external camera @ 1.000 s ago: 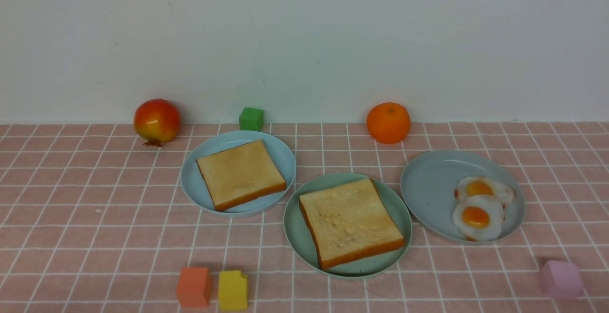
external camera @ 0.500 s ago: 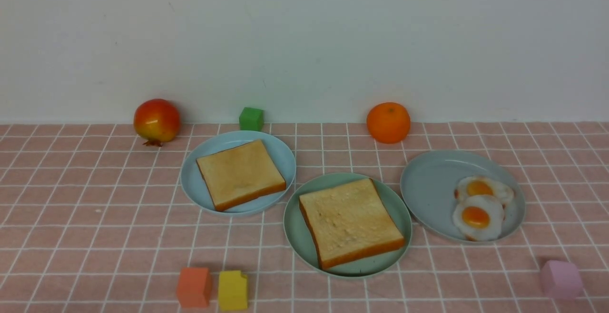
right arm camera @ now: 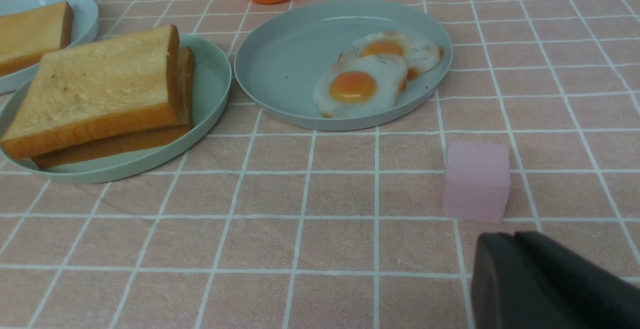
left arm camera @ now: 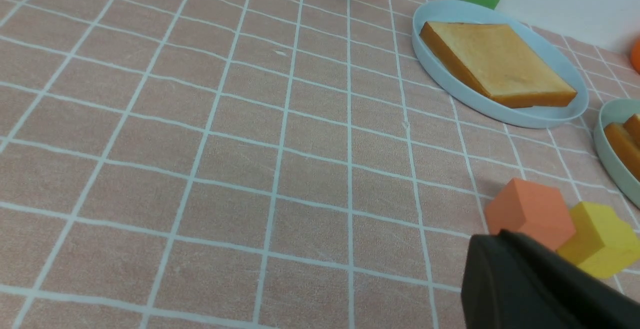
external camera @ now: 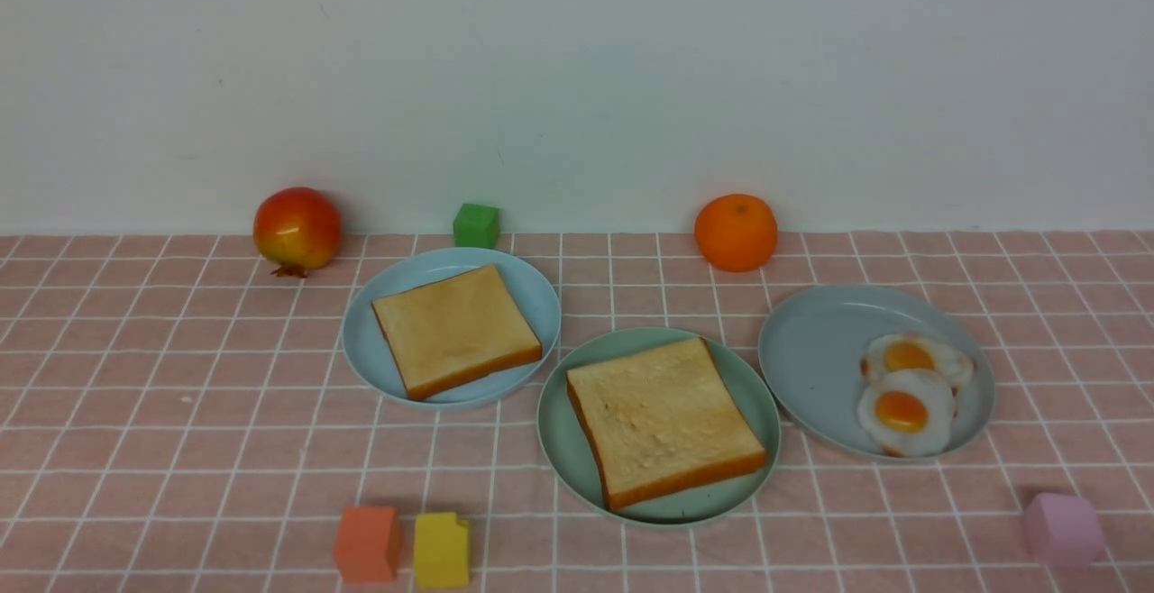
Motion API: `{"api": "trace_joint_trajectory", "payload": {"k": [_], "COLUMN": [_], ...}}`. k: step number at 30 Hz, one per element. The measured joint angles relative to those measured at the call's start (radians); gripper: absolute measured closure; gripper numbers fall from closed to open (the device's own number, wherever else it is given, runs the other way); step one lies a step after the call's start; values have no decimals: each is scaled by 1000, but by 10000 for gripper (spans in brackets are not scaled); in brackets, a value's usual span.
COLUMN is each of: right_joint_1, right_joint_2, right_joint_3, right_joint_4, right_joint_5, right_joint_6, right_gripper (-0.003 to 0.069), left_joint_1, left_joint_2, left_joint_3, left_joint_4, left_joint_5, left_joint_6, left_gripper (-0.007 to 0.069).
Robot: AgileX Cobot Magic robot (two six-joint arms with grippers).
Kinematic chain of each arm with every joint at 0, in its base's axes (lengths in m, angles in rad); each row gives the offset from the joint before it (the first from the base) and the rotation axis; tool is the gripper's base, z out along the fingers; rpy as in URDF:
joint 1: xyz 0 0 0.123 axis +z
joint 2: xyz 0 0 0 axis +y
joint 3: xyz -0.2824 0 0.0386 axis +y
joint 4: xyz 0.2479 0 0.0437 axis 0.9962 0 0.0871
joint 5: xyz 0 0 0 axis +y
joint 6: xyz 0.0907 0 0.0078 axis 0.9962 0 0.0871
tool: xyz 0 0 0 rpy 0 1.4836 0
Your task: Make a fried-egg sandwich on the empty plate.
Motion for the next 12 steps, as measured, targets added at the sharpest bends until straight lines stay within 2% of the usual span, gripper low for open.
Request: {"api": "trace_joint_trajectory", "payload": {"k": [12], "right_joint_1": [0], "right_joint_2": [0], "right_joint_3": [0], "right_joint_4": [0], "right_joint_5": [0], "right_joint_6": [0], "right_gripper": [574], "left_joint_1": [0], "left_joint_2": [0], "left_joint_3": [0], "left_joint_4": [0], "left_joint_5": [0], "left_joint_6": [0], "left_gripper": [612]}}
